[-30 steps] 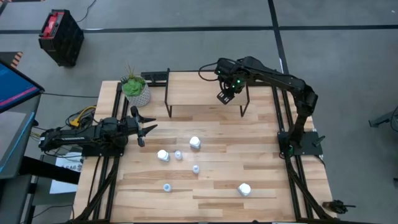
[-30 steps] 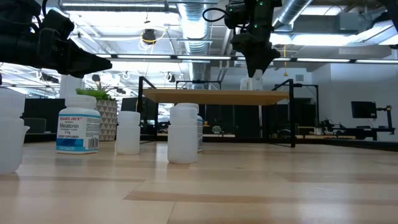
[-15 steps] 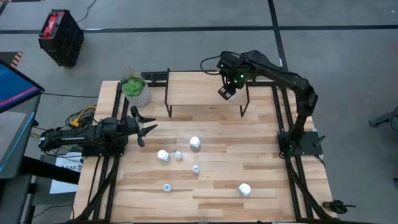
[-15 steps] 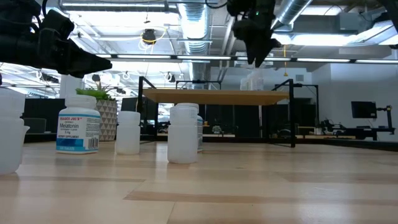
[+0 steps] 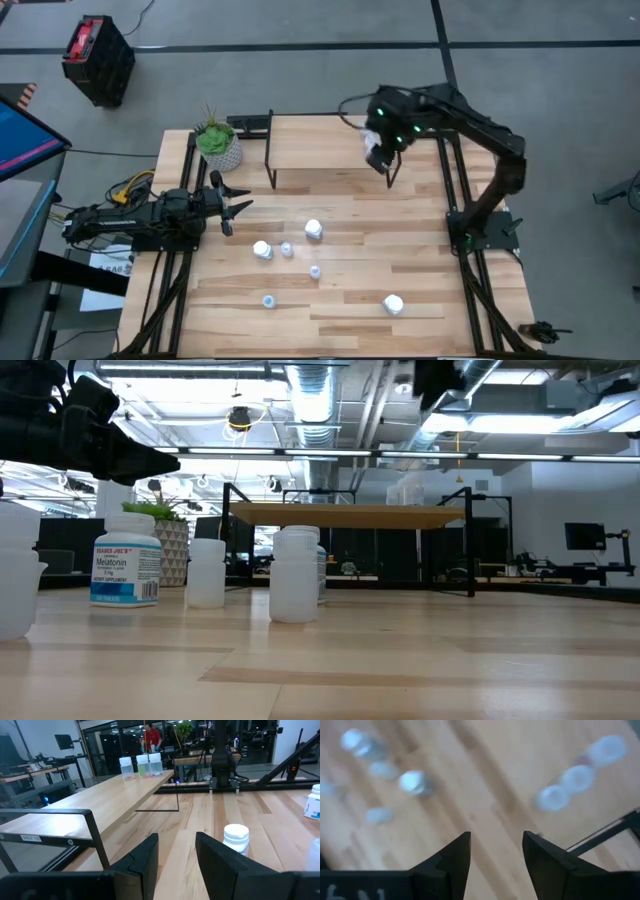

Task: Pick and place medicine bottles onto shelf by color
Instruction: Put the bottom white pill bottle on the shelf

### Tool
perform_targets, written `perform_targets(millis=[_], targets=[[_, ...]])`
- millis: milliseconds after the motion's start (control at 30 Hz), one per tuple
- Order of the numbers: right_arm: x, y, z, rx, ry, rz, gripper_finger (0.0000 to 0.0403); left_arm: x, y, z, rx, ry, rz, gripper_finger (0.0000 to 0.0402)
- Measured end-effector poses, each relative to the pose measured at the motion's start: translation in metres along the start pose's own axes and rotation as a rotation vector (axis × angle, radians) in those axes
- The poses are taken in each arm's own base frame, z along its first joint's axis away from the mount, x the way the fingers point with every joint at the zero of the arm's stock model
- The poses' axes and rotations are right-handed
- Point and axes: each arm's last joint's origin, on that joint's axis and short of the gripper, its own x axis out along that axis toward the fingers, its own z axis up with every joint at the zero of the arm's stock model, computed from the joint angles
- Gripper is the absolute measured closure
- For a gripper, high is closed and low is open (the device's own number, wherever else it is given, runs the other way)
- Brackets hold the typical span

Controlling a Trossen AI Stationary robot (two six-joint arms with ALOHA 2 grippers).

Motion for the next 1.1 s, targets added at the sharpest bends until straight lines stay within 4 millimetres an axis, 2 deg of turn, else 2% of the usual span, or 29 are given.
perform_targets(millis=[167, 367, 667, 800, 967, 1100], targets=[[-0.02, 0.032, -0.041, -0.087, -0.009, 0.049, 0.0203, 0.0, 0.0, 0.0, 0.0, 0.0, 0.0, 0.0281], [-0.019, 0.069, -0.1, -0.067, 0.032, 0.025, 0.0203, 0.0, 0.0, 0.0, 0.0, 0.0, -0.001, 0.0281], [0.015, 0.123, -0.191, 0.041, 0.173, 0.012, 0.0203, 0.0, 0.0, 0.0, 0.0, 0.001, -0.001, 0.0281], [0.033, 0.147, -0.227, 0.108, 0.177, 0.098, 0.0203, 0.0, 0.0, 0.0, 0.0, 0.001, -0.001, 0.0281], [0.052, 0.165, -0.261, 0.185, 0.116, 0.19, 0.0203, 0.0, 0.0, 0.0, 0.0, 0.001, -0.001, 0.0281], [0.073, 0.168, -0.278, 0.206, 0.126, 0.12, 0.0203, 0.0, 0.0, 0.0, 0.0, 0.001, -0.001, 0.0281]])
